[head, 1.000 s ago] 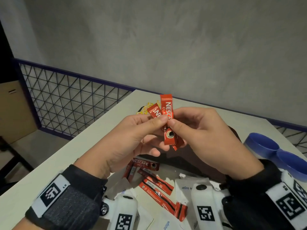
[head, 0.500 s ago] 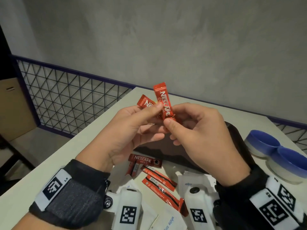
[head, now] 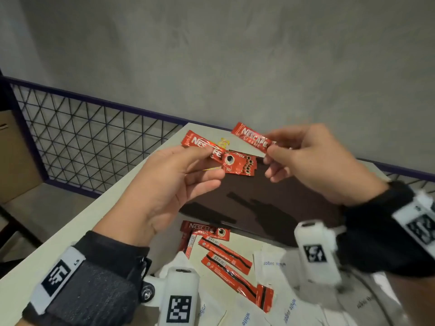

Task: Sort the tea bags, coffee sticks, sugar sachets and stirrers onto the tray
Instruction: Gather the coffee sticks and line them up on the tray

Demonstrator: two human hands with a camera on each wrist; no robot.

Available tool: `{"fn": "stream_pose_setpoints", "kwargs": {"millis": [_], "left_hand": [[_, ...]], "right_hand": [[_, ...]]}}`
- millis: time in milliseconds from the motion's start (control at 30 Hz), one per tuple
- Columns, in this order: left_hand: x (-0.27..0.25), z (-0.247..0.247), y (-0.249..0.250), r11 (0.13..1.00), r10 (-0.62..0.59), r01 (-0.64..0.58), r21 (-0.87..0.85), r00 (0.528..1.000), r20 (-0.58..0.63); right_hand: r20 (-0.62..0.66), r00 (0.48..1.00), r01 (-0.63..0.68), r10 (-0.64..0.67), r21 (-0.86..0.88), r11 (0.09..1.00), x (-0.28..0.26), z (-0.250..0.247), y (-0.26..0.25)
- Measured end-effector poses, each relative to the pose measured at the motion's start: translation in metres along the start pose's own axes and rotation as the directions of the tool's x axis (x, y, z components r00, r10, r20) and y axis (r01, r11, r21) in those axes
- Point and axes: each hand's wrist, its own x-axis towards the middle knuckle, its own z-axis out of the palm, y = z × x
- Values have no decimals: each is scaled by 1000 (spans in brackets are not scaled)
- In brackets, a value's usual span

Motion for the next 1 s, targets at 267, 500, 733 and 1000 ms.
{"fn": "stream_pose_setpoints", "kwargs": {"millis": [267,500,733,1000], "left_hand": [[7,-10,4,999,14,-17,-34,996,-83],[13,-12,-2,1000,5,-5,0,995,-99],[15,-12,-3,1000,-4,5,5,992,-126],[17,-12,-5,1000,-4,5,7,990,-141]], "right_hand": [[157,908,-305,389,-391,869,112,-6,76],[231,865,-282,445,-508,814,141,29,104],[149,872,-331,467,-523,785,149,42,107],[113,873,-335,475,-570,750,152,47,106]]}}
